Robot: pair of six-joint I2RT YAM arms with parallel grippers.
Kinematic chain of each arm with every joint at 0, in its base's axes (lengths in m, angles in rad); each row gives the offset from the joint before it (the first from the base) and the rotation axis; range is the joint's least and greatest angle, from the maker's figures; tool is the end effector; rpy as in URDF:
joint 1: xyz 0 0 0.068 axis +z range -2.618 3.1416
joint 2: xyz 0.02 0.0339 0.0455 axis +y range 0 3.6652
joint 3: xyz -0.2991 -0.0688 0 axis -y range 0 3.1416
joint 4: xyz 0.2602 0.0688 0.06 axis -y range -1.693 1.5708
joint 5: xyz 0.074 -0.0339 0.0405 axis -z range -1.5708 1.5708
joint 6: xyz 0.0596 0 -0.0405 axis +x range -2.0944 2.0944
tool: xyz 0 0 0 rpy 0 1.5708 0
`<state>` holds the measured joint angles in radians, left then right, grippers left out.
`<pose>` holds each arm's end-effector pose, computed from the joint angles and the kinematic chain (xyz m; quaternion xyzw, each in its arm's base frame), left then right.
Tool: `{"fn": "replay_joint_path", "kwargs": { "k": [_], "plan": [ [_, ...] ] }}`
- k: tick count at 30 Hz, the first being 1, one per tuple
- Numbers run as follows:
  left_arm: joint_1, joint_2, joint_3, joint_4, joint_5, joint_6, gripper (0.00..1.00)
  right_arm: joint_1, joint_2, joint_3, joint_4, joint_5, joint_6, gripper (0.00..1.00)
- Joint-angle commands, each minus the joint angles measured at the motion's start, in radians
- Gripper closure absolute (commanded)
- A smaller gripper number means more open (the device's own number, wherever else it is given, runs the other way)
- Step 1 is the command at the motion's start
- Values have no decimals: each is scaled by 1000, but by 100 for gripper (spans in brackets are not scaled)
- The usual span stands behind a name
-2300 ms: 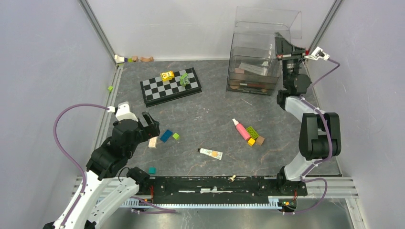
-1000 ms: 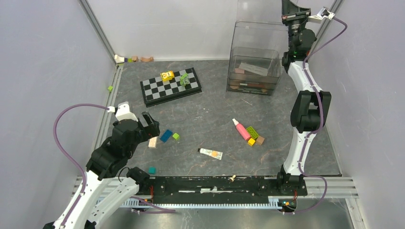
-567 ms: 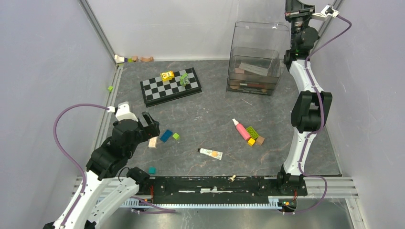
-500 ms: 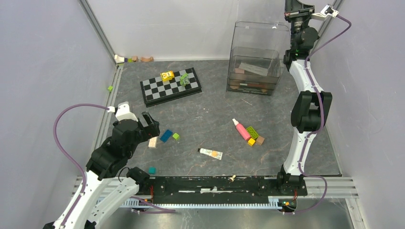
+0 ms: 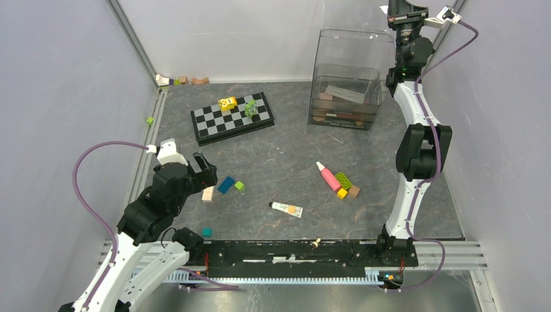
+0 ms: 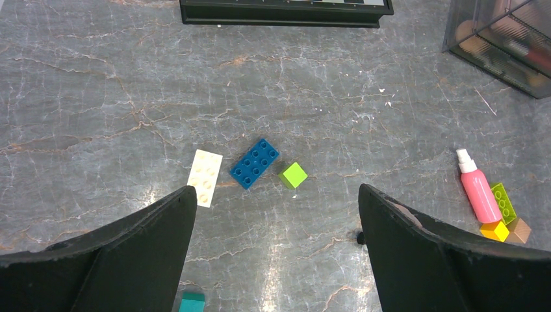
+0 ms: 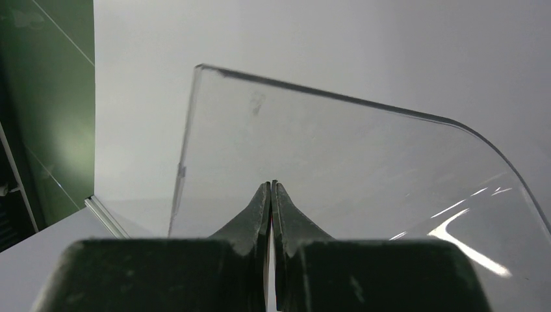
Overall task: Organize the makeup
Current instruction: Open the storage box at the center of the board.
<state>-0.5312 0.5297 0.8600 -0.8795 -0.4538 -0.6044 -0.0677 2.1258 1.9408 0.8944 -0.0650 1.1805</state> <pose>0.0972 -0.0268 0.3392 -0.1410 0.8454 -0.0907 0.5071 0.5447 -0.0331 0.4658 0.2199 0.3559 0.4912 0.7640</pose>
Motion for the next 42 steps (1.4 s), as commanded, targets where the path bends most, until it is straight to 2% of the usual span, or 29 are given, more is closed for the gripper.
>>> {"fn": "replay_joint_path", "kwargs": {
  "k": [1, 42],
  "plan": [
    [7, 0, -5, 42, -14, 27, 0, -4, -29, 6, 20, 4, -5, 94],
    [6, 1, -4, 42, -10, 29, 0, -4, -68, -39, 46, -12, -7, 94]
  ]
}}
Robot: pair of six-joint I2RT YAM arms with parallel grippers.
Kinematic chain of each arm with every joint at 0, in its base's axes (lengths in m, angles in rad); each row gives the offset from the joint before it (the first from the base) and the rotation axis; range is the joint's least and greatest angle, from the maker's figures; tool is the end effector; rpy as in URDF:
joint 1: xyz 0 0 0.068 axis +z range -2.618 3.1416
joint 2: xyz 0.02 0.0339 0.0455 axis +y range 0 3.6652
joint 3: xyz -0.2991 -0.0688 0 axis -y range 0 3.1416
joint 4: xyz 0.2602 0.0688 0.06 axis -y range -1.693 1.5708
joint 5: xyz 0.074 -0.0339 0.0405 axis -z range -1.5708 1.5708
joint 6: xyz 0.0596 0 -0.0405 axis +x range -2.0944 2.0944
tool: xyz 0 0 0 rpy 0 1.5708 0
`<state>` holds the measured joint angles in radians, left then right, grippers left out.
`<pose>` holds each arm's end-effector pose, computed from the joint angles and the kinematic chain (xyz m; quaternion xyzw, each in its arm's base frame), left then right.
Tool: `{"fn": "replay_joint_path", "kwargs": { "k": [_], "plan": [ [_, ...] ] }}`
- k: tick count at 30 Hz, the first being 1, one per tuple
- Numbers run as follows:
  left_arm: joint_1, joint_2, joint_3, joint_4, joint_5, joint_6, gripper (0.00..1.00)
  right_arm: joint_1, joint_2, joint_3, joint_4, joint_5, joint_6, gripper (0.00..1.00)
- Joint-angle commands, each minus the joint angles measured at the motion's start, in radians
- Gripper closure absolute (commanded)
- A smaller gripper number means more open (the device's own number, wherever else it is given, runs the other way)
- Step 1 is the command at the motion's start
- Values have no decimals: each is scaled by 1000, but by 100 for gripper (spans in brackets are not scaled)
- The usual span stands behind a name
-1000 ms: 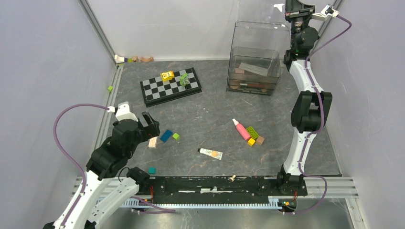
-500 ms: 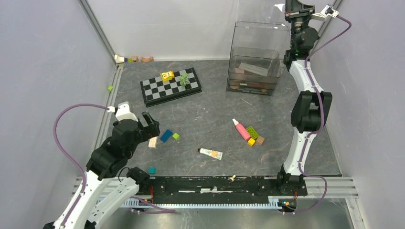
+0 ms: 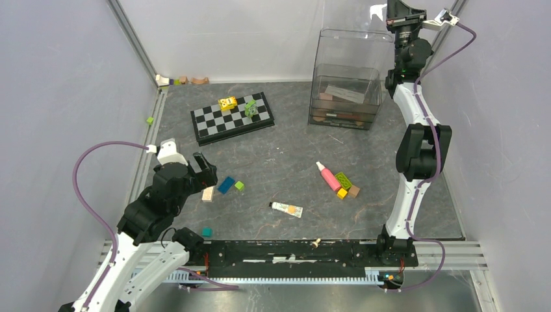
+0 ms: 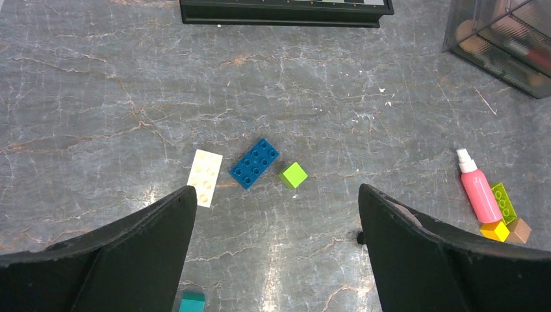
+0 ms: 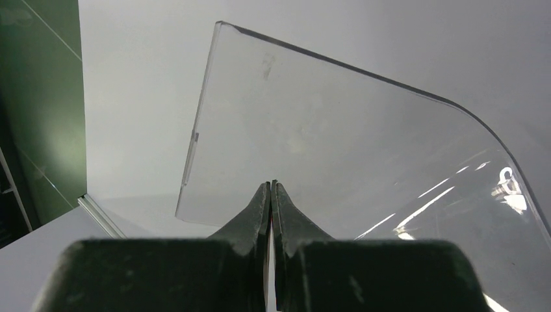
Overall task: Organize the makeup
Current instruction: Open the storage box at the center of the board.
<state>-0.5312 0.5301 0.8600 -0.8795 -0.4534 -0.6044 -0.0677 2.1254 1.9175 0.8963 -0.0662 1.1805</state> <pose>0.0973 -0.0269 0.3391 -0.1409 0.8455 -0.0908 0.5069 0.5466 -0.0331 0.4576 0.2251 0.3638 0.4893 0.7600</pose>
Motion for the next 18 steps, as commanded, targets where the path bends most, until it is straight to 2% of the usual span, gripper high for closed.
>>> {"fn": "replay_joint_path", "kwargs": {
  "k": [1, 5, 12, 18],
  "plan": [
    [7, 1, -4, 41, -10, 29, 0, -3, -79, -33, 55, -16, -8, 95],
    [5, 1, -4, 42, -8, 29, 0, 0, -167, -145, 103, -31, -28, 96],
    [5, -1, -4, 42, -8, 29, 0, 36, -485, -536, 123, -33, -159, 96],
    [6, -2, -5, 42, -5, 29, 0, 161, -808, -857, -136, -27, -433, 96]
  ]
}}
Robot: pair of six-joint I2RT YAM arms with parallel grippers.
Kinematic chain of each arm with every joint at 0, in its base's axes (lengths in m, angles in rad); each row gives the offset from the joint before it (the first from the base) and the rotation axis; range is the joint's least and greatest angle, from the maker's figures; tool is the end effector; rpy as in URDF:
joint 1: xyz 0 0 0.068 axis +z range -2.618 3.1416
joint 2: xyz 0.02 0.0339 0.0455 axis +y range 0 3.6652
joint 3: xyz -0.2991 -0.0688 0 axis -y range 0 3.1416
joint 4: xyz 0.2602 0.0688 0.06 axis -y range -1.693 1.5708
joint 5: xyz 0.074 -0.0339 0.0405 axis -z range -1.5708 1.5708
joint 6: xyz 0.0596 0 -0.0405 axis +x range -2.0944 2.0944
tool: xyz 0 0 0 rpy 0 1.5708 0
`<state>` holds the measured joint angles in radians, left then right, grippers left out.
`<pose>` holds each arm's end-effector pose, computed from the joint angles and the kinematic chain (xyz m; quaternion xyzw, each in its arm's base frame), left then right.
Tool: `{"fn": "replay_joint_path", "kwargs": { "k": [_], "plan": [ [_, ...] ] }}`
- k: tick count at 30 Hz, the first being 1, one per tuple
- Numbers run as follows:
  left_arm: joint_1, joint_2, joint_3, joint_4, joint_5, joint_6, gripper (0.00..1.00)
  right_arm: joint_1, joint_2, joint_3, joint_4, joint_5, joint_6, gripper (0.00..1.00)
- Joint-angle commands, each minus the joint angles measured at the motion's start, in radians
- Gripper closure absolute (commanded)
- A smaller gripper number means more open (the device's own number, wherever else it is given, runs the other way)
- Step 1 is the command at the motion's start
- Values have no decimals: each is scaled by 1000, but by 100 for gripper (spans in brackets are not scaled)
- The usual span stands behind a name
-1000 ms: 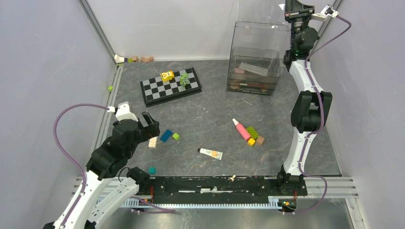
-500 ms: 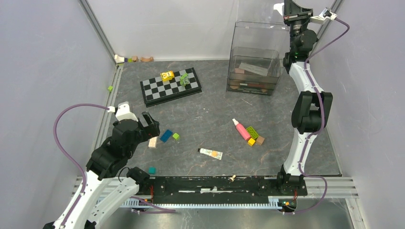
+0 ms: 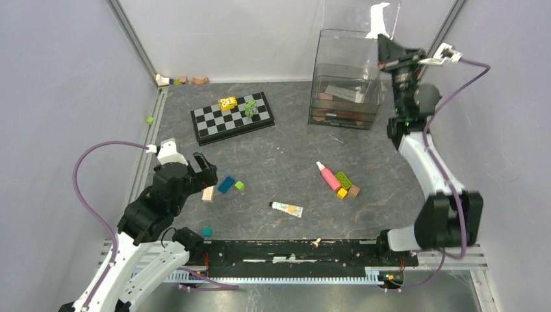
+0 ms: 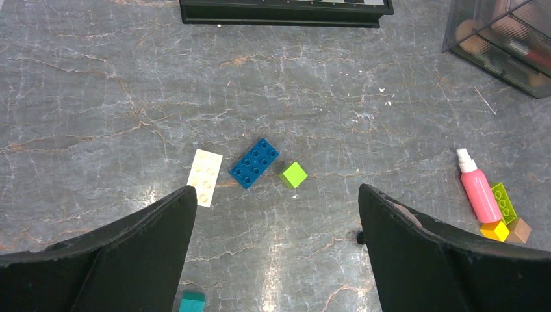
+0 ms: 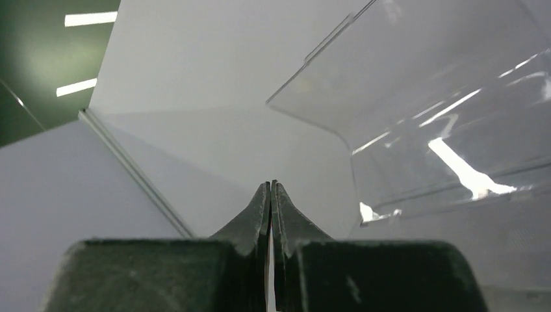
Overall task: Organize the makeup
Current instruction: Open the storage box at the center of the board, then pick up the makeup from the center of the board.
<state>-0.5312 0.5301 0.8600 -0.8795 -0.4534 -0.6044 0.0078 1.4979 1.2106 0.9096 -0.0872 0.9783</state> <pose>0.0973 -0.0269 0.3391 -0.1409 0.8455 -0.0908 0.5069 0.3731 0.0081 0.4734 0.1785 0.4217 0.4382 0.7735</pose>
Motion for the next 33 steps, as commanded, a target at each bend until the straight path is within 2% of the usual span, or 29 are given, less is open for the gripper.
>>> {"fn": "replay_joint_path", "kwargs": {
  "k": [1, 6, 12, 19, 29, 33],
  "plan": [
    [6, 1, -5, 43, -2, 29, 0, 118, -222, -192, -213, 11, -292, 96],
    [7, 12, -4, 45, 9, 33, 0, 260, -386, -341, -519, 81, -453, 95],
    [6, 15, -6, 48, 15, 34, 0, 351, -425, -411, -819, 72, -597, 90],
    [6, 22, -6, 48, 13, 35, 0, 447, -445, -489, -991, 81, -731, 77],
    [5, 33, -6, 47, 12, 34, 0, 738, -388, -524, -1067, -3, -856, 63],
    [7, 40, -4, 47, 13, 34, 0, 805, -376, -529, -1118, 118, -837, 61]
  ]
}}
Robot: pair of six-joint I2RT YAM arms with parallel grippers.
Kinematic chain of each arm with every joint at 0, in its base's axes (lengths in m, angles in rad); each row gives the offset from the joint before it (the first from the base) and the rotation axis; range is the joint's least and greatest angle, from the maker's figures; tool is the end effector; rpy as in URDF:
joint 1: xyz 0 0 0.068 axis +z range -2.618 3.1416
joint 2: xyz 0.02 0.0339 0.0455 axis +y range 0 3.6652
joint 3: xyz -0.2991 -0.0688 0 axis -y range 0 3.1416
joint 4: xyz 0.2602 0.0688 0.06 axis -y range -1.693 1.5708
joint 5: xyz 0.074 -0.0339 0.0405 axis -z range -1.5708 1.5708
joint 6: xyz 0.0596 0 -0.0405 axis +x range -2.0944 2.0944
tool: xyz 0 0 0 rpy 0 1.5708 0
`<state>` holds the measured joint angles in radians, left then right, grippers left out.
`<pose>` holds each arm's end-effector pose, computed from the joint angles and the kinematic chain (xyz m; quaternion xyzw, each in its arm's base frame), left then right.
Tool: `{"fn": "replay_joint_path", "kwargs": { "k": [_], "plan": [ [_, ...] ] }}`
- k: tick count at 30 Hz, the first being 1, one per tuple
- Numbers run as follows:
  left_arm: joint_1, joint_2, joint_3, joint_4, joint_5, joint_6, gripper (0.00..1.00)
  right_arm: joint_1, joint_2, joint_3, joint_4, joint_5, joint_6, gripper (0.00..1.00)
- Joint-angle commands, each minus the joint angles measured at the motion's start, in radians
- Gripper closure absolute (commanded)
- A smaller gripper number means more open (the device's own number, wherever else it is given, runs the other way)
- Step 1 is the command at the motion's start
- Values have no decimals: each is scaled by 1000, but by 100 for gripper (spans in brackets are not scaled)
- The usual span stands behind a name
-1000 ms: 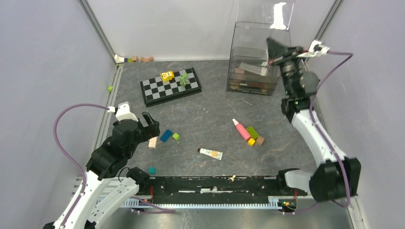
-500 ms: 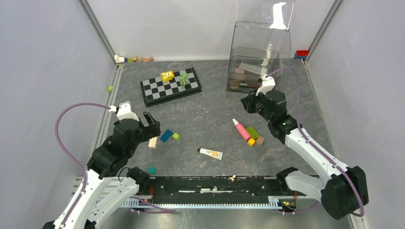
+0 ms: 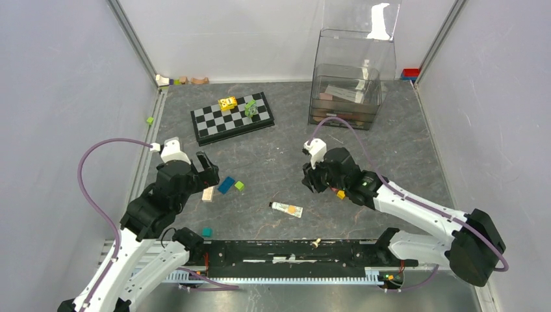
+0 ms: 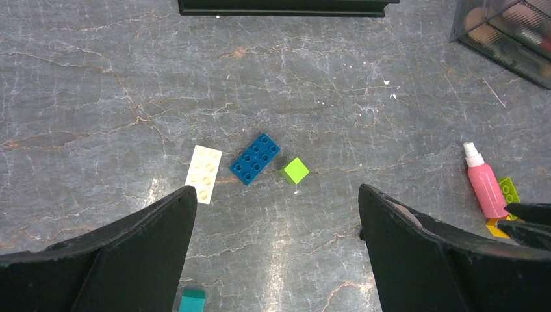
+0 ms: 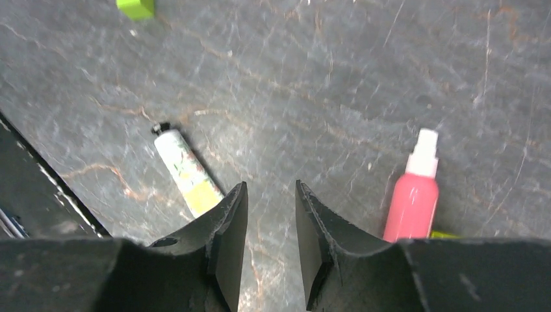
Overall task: Organize the makeup
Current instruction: Pick up the makeup from the center of the board.
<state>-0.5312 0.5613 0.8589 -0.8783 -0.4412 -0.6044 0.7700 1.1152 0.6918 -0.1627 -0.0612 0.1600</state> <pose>0.1033 -0.0312 0.3362 -0.1353 0.8542 -0.0870 0.4944 0.1852 0.1846 0.2561 -0.2783 0.8358 0.2360 0.4102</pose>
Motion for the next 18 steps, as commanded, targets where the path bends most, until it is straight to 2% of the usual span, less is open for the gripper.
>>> {"fn": "replay_joint_path", "kwargs": {
  "k": [1, 4, 7, 13, 18],
  "plan": [
    [6, 11, -3, 45, 3, 35, 0, 43, 5, -14, -61, 144, -9, 60],
    [7, 14, -3, 45, 7, 35, 0, 38, 32, 30, -191, 290, -23, 57],
    [7, 14, -3, 47, 9, 36, 0, 13, 104, 110, -329, 318, -64, 54],
    [7, 15, -2, 47, 10, 37, 0, -92, 201, 170, -339, 190, -149, 49],
    [7, 15, -3, 47, 12, 37, 0, -164, 330, 327, -416, 113, -243, 46]
  ]
}}
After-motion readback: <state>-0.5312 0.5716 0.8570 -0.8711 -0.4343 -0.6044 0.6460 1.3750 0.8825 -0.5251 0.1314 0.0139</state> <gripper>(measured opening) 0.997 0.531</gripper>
